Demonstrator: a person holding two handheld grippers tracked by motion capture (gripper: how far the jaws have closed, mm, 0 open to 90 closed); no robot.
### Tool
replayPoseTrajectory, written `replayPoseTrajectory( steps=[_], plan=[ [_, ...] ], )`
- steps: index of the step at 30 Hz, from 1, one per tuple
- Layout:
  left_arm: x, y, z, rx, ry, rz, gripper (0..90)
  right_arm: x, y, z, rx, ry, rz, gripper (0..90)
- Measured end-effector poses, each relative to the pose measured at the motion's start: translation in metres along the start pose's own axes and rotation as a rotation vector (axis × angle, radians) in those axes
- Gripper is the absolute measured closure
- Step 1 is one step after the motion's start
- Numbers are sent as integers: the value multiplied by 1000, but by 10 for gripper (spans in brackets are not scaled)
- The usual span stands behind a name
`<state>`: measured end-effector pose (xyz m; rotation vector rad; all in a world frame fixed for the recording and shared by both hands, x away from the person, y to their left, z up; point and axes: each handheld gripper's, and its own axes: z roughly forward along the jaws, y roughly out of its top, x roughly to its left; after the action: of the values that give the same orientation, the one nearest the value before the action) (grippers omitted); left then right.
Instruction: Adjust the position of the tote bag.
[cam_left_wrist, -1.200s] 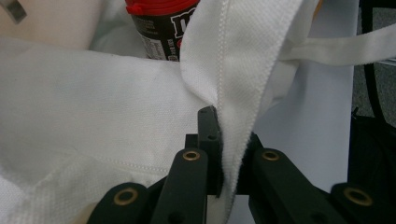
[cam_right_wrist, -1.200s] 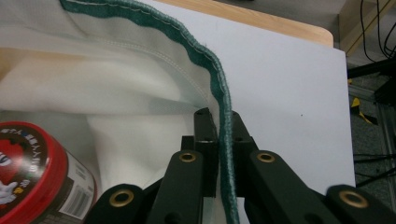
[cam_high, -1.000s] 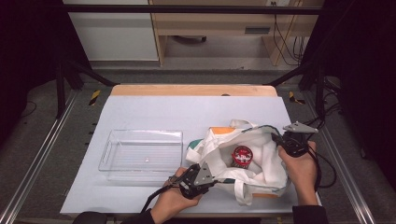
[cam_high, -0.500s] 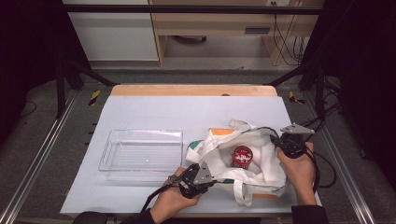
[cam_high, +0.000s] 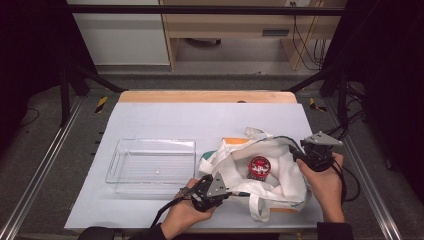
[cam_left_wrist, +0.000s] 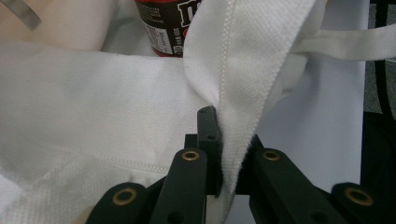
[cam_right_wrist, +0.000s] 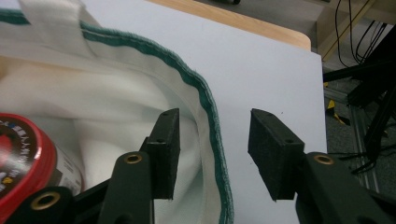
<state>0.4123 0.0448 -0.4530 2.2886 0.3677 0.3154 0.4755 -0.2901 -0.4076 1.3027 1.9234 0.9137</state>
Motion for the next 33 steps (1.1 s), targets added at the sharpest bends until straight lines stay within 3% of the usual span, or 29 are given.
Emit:
replayPoseTrajectory(
  steps=[4,9,16,22,26,27,30,33],
  plan=[
    [0,0,0,3,-2,0,859,0,2,-5,1,8,-11,568],
    [0,-1,1,10,-3,-3,861,-1,-4,-1,52,-18,-30,744],
    [-2,-1,2,35,2,22,862,-8,-12,9,105,-14,-44,863],
    [-4,-2,3,48,12,33,862,-15,-17,13,98,-26,-15,870],
    [-4,-4,5,48,0,33,861,-14,-23,20,129,-20,-20,863],
    [-3,-4,4,52,16,31,861,-13,-24,21,136,-23,-22,854],
    [-3,-4,4,39,13,18,856,-11,-23,19,124,-35,-37,788],
    [-2,-2,1,9,-2,2,806,-10,-19,13,87,-44,-40,639]
  ],
)
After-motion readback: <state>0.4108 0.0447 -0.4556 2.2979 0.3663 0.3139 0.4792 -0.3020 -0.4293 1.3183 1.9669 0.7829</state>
